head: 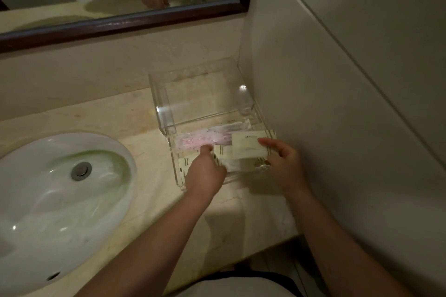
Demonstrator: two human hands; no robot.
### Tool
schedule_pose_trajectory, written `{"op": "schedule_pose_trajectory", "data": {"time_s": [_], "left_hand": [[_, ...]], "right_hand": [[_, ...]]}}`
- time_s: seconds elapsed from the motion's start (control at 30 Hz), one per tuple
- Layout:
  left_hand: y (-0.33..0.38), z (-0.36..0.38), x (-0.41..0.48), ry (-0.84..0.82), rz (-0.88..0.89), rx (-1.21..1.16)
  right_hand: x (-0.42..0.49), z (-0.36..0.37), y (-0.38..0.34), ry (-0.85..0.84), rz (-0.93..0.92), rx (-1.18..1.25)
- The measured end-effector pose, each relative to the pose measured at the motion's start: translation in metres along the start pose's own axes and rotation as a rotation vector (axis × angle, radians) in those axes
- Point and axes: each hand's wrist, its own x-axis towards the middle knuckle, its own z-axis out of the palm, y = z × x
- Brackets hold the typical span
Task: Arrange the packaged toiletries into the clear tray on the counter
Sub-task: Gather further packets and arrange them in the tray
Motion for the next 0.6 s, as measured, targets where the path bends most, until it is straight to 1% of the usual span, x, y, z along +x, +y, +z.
{"op": "schedule_pose_trajectory", "data": {"time_s": [0.07,0.13,0.23,0.33,0.4,0.5,0.6], "left_hand": [[0.002,0.001,-0.002,0.029,0.052,0.090],[0.002,0.002,-0.002,0.033,0.079,0.148],[0.000,0.002,-0.004,0.018,0.057,0.172],[0.000,0.002,-0.005,0.027,0.019,0.176],[-0.003,0.004,-0.005,0.028,-0.012,0.164],[-0.005,0.006,-0.002,-0.007,-0.057,0.124],[-0.005,0.002,0.005,-0.077,-0.085,0.039]], "right_hand": [[-0.002,0.000,0.001,-0.007,0.019,0.056],[0.000,0.001,0.004,0.045,-0.002,0.004],[0.006,0.003,0.004,0.102,-0.113,-0.111],[0.011,0.008,-0.011,0.126,-0.139,-0.132],[0.018,0.012,-0.021,0.103,-0.122,-0.089],[0.027,0.020,-0.030,0.040,-0.044,0.029],[0.030,0.022,-0.030,-0.030,-0.042,-0.040]]}}
